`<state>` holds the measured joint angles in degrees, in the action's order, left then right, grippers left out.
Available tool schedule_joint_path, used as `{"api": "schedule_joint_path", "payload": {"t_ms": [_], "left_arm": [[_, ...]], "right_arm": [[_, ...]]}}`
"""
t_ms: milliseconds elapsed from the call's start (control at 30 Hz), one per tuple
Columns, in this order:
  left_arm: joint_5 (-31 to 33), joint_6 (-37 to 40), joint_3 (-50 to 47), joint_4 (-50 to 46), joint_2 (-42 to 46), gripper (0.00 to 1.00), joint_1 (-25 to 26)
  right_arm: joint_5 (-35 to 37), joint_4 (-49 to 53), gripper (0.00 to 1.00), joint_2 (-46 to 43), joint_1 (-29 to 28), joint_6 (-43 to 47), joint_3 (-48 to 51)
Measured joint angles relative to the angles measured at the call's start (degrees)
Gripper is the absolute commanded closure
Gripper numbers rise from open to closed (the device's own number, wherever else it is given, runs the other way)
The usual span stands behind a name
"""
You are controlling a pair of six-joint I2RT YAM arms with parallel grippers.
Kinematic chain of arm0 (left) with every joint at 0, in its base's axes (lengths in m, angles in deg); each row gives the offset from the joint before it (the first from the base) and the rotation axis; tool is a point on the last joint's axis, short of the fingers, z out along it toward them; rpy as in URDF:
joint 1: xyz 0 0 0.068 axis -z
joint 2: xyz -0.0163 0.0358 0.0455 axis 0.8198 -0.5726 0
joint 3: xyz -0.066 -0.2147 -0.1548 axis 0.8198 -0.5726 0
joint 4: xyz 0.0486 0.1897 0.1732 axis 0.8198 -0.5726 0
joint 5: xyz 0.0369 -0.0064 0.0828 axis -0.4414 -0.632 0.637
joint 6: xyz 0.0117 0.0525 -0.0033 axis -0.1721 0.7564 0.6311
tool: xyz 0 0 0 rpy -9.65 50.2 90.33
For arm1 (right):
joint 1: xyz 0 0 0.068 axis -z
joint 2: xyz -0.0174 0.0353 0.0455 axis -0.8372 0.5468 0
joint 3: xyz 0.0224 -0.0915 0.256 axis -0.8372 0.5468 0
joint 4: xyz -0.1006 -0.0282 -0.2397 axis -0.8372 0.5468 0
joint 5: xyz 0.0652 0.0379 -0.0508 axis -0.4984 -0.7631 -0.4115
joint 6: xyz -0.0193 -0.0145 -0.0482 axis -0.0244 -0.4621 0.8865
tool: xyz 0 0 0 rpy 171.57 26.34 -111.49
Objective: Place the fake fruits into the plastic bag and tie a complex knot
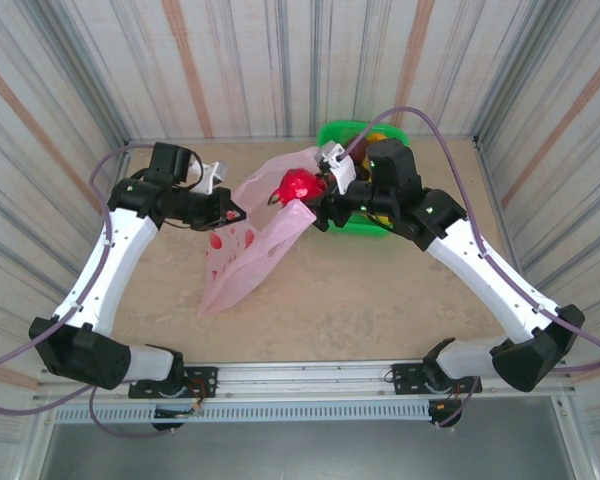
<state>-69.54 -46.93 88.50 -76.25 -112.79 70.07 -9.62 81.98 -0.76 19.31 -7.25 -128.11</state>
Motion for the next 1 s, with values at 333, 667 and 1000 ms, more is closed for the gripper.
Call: {"api": "schedule_joint_path", "payload": {"t_ms": [333,667,1000], "left_arm": [[-0.6,-2.3,1.0,1.1,0.0,1.00,1.3],[-1.6,-5.9,1.1,4.1,0.0,1.00,1.5],[-0.5,-5.8,1.1,4.5,0.0,1.00,1.6]], "right_arm": [[-6.0,-11.5,0.57,3.7,0.0,-3.6,0.0],[-10.2,-19.2,0.57,6.5,-0.1,-7.6,0.7],[-9.5,-16.8,0.57,6.5,0.2,-5.3,-1.7]]}}
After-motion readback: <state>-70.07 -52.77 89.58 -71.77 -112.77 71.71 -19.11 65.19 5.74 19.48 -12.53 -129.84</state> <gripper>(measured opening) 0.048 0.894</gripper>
